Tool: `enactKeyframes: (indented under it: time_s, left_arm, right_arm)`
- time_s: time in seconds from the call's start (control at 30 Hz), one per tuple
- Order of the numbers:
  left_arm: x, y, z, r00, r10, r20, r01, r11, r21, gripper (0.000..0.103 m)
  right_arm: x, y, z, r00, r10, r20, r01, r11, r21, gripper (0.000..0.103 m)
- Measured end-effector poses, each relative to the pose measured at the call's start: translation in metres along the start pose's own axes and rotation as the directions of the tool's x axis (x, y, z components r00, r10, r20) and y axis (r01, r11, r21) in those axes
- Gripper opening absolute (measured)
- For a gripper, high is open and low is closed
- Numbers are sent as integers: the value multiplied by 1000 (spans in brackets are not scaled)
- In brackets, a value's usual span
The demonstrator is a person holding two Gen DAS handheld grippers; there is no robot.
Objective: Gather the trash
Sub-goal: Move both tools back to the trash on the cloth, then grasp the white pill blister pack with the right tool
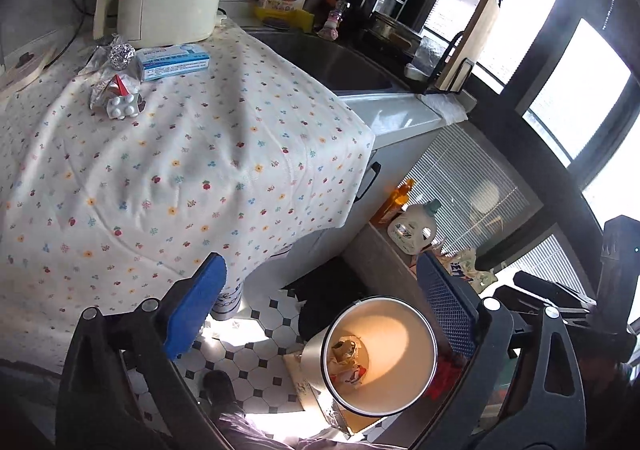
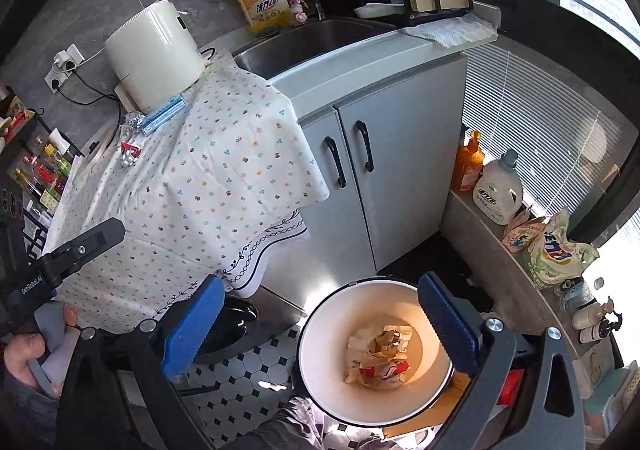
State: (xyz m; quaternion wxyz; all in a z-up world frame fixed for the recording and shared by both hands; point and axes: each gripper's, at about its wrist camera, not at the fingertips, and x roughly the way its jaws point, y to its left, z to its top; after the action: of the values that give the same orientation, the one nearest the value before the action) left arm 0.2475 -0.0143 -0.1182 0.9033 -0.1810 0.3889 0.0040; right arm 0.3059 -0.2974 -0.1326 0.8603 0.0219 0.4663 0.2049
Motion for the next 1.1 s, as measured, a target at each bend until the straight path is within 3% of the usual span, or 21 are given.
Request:
enactKeyframes:
  time_s: [0.33,0.73,1.1]
  left_arm:
    - [-23,104,51,991,105,85,-97,991,-94,97]
    - [-30,220,82,976,128,177,-82,966,-246,97]
    - [-17,291,96,976,123,181,-60,945,-320,97]
  right_arm:
    - [30,85,56,997,70,15,-68,992,-105,95]
    - [94,204,102,992,107,-66,-120,961,-250,84]
    - [157,280,134,981,125,-146,-158,958,-241,82]
